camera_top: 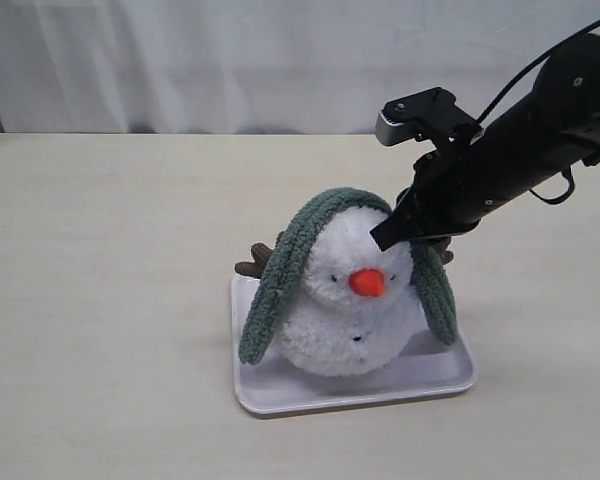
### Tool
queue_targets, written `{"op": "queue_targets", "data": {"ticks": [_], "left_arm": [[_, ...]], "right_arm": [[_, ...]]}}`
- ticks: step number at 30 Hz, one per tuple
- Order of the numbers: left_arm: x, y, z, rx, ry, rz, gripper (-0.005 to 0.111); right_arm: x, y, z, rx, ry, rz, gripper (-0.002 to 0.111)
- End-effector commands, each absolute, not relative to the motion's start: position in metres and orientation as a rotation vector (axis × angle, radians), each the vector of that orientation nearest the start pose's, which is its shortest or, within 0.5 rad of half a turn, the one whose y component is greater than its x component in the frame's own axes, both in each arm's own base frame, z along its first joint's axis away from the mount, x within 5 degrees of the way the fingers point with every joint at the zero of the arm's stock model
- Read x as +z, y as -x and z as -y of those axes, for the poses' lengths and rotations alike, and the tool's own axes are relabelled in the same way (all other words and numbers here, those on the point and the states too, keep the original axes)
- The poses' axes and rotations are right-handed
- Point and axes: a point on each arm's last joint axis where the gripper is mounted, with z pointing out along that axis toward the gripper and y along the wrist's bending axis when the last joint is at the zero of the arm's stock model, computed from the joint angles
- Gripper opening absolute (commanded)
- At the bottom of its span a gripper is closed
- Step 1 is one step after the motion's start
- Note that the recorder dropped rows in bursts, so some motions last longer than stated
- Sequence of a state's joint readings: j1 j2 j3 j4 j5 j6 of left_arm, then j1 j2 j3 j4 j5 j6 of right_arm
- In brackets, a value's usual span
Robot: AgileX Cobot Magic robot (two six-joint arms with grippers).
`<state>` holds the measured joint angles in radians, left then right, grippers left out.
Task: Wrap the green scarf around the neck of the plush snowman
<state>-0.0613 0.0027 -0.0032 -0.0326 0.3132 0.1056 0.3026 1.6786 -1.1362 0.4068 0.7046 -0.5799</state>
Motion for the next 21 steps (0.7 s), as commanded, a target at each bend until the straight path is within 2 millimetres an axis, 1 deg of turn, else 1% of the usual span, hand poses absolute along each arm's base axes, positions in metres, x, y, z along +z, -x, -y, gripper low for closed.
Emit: {"op": "queue_targets", "data": {"ticks": [1,6,9,14,17,20,21], "left_arm": [[0.186,-0.054,0.005,-0.003,-0.136,-1.782,0.0],[0.186,-0.054,0.005,-0.003,-0.136,-1.782,0.0],[0.186,-0.054,0.005,-0.003,-0.136,-1.782,0.0],[0.186,-0.054,0.005,-0.003,-0.136,-1.782,0.0],[0.186,-0.054,0.005,-0.003,-0.136,-1.782,0.0],[0.186,-0.054,0.005,-0.003,-0.136,-1.782,0.0],[0.186,-0.054,0.005,-0.003,-0.136,-1.782,0.0]], "right_arm": [[0.238,-0.317,-0.127,0.406,0.84,-2.584,0.021],[0.248,-0.313,-0.127,0.422,0.88,-2.6,0.038],[0.261,-0.308,-0.125,0.411,0.872,-2.57,0.044],[0.281,-0.293,-0.119,0.386,0.896,-2.552,0.045],[0.293,-0.285,-0.117,0.391,0.883,-2.541,0.045],[0.299,-0.278,-0.115,0.404,0.896,-2.556,0.045],[0.297,-0.274,-0.114,0.407,0.908,-2.575,0.045]]}}
